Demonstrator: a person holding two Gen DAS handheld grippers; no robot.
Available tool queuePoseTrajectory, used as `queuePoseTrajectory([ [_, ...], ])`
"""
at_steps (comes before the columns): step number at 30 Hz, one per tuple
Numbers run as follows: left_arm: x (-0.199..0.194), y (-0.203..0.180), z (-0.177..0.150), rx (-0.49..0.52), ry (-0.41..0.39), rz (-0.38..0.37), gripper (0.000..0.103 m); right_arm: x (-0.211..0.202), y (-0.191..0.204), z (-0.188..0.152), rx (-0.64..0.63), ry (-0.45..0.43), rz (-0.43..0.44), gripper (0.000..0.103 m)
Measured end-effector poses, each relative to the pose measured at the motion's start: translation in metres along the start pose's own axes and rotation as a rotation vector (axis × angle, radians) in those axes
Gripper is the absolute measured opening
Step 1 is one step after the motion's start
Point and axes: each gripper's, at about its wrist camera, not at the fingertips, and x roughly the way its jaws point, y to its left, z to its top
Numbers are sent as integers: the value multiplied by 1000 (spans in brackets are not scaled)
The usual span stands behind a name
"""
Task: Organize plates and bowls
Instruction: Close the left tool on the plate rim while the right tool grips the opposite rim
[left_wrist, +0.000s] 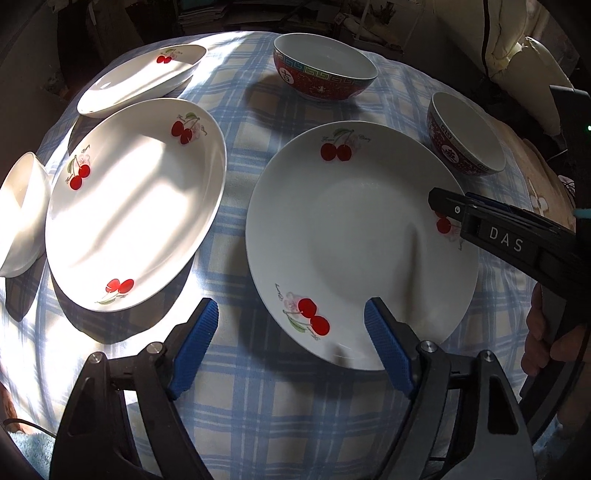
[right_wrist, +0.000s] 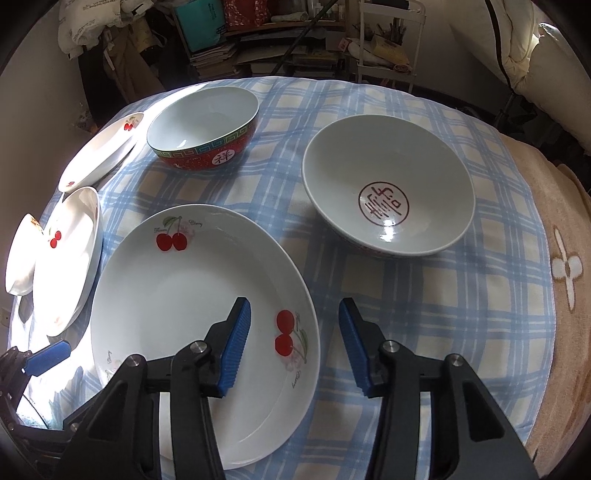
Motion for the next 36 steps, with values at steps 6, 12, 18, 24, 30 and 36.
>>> queuePoseTrajectory([
  [6,7,1,0,-9,16,-17,72,3,0,-1,-1,16,4,42],
  [12,29,7,5,-15,30,-44,43,8,4,-1,-14,34,0,31],
  [18,34,19,14,-57,-3,-68,27,9,2,-1,2,39,10,30],
  [24,39,20,21,-39,-11,-93,20,12,1,-1,8,55,4,28],
  [30,33,18,22,-19,-25,-75,21,6,4,-9,33,71,-4,26],
  [36,25,24,9,-4,-10,-64,21,1,9,-20,54,86,-6,26],
])
